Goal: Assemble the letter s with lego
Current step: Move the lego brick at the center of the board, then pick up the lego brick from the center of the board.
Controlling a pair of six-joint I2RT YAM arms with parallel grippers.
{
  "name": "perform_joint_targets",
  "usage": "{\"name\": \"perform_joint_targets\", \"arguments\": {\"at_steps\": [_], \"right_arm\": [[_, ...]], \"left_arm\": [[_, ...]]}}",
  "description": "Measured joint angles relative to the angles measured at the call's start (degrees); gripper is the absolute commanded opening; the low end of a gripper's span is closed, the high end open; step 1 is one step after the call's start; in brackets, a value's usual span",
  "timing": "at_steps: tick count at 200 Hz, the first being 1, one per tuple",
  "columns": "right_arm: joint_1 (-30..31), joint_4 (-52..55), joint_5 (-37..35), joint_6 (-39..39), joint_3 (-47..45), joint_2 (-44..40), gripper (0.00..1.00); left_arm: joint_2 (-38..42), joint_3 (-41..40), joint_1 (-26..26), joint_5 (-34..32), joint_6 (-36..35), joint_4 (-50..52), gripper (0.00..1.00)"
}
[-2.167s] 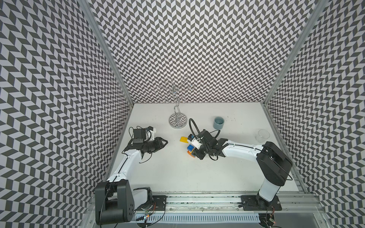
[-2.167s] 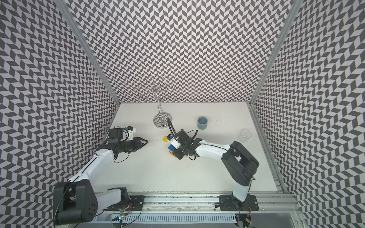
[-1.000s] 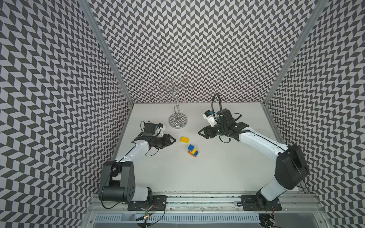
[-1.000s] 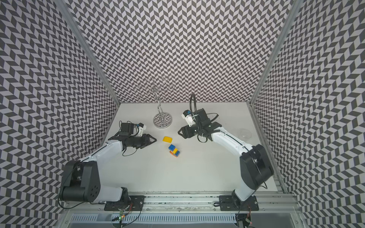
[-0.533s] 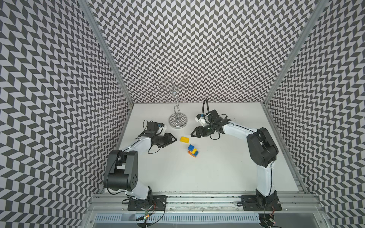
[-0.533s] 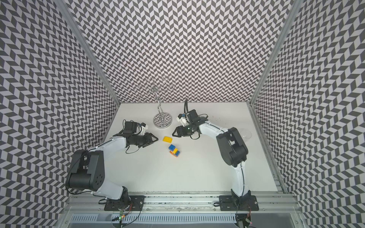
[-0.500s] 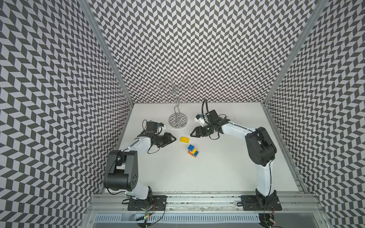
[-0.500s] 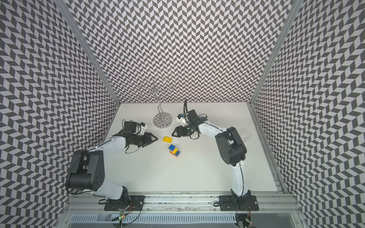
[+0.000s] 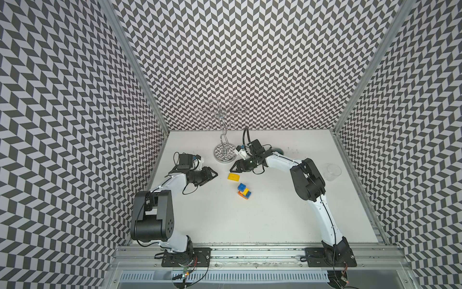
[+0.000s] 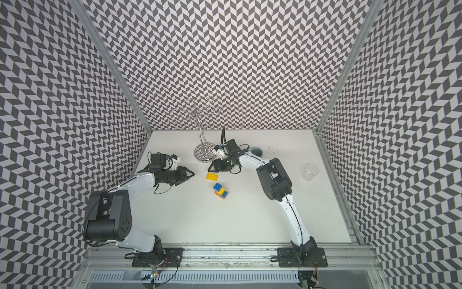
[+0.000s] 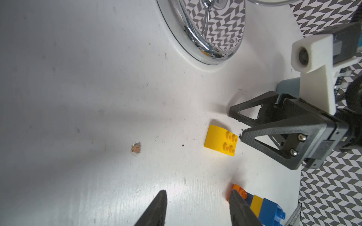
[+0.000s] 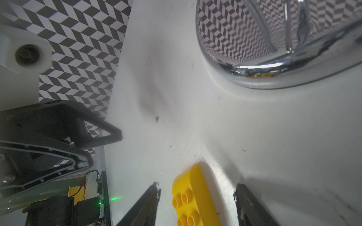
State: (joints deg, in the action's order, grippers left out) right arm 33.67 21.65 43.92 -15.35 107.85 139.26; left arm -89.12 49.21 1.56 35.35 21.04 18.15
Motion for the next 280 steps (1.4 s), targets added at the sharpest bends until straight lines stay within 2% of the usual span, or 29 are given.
{"name": "perform_joint_targets", "arguments": {"at_steps": [30,88,120,142,185,207,239,280], "right_arm": [[1.4,2.3,1.6,1.8,2.8,1.6,0.64],[3.7,7.0,6.0,4.4,2.9,1.6,0.64],[3.4,6.0,3.8,4.1,1.5,-0.5,0.65],[1.7,0.5,0.1,2.2,-6.6,-9.3,0.65],[-5.7,-16.8,-4.5,0.8,-27.7,-38.4,0.66],[-6.2,-22.7,-4.9,2.4,-35.4,-49.4,0.66],[-4.0,-23.5,-4.8,2.4,-37.5,-55.0,0.66],[-3.0,-24.8,-4.0,0.7,-38.1,-59.9,0.67]], "left_arm": [[0.0,0.6,0.4,-0.2,-1.0,1.1,0.54],[0.0,3.0,0.5,-1.3,-3.5,3.1,0.54],[-0.2,4.8,-1.1,-3.2,-7.4,4.7,0.55],[-0.2,7.4,-5.2,-5.1,-14.5,6.1,0.58],[-1.0,13.4,-13.3,-8.4,-35.2,9.9,0.61],[-4.2,15.0,-15.3,-11.7,-43.0,11.9,0.61],[-9.4,14.9,-17.7,-16.2,-50.2,14.3,0.62],[-11.6,15.2,-19.7,-18.5,-56.1,15.7,0.62]]}}
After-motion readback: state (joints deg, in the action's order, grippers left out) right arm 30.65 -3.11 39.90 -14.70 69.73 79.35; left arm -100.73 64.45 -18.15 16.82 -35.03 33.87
